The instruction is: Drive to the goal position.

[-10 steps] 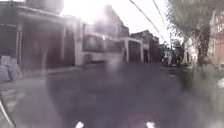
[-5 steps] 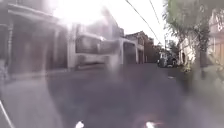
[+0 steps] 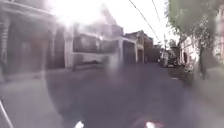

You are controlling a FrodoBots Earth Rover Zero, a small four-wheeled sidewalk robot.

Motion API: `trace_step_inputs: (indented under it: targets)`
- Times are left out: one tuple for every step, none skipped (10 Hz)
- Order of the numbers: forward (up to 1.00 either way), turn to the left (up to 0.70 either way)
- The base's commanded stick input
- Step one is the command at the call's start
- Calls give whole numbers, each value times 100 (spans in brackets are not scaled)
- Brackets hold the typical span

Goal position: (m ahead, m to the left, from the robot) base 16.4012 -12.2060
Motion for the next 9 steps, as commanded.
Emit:
trace_step_inputs:
  targets:
    - [70, 0]
    - [70, 0]
    - [70, 0]
    - [70, -18]
    - [70, -28]
    - [70, -28]
    - [70, -28]
    - [70, -28]
    - [70, -28]
